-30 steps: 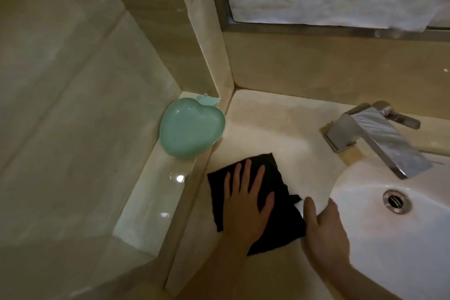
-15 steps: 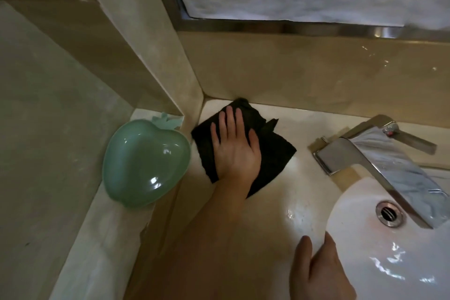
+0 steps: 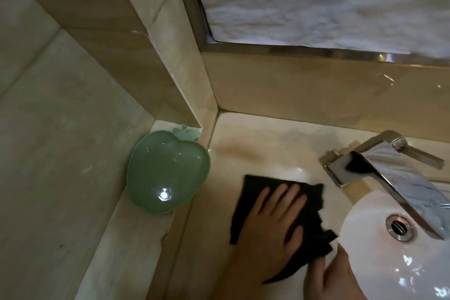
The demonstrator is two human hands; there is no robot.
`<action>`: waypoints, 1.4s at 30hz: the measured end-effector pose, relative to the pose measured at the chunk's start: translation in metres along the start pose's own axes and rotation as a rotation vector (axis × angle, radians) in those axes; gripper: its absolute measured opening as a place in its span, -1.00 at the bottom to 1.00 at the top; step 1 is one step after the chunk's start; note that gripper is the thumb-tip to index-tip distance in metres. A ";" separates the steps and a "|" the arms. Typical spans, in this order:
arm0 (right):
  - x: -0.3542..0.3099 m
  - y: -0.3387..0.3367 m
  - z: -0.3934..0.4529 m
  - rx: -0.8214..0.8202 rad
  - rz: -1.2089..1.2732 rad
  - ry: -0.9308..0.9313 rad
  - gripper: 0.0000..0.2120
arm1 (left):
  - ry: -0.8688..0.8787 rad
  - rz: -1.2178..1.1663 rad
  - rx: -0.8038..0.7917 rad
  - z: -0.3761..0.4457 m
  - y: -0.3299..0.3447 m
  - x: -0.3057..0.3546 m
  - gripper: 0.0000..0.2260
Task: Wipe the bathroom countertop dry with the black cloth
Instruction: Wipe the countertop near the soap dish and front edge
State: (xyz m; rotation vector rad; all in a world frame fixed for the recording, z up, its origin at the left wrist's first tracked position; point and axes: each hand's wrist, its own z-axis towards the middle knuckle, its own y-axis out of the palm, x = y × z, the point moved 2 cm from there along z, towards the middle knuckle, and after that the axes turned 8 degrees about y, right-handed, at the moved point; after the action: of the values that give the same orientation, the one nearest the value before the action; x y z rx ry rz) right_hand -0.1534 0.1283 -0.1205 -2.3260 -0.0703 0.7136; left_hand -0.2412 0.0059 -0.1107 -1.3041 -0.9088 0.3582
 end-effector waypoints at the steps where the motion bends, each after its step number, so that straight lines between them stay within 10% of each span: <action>1: -0.003 -0.001 -0.003 0.052 0.000 -0.002 -0.62 | -0.094 0.034 0.024 -0.010 -0.001 -0.008 -0.51; 10: -0.001 0.001 -0.014 0.253 -0.138 -0.173 -0.32 | -0.580 0.182 0.199 0.078 -0.021 -0.069 -0.42; 19: 0.004 -0.004 -0.012 0.174 -0.255 -0.114 -0.23 | -0.347 0.197 0.112 0.097 -0.006 -0.023 -0.39; 26: 0.031 -0.049 -0.018 -0.287 -0.094 -0.176 -0.39 | -0.048 0.101 0.009 0.019 0.027 0.057 -0.38; 30: 0.110 -0.089 -0.025 -0.200 -0.300 -0.319 -0.77 | -0.024 0.141 -0.032 0.014 0.031 0.076 -0.43; 42: 0.113 -0.088 -0.031 0.018 -0.536 -0.373 -0.61 | -0.097 0.161 0.038 0.062 0.042 0.089 -0.45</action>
State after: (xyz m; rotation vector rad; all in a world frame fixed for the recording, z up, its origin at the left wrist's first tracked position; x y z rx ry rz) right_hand -0.0289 0.2037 -0.0993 -1.9914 -0.8147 0.8431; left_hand -0.2213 0.1208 -0.1172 -1.3369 -0.8759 0.5655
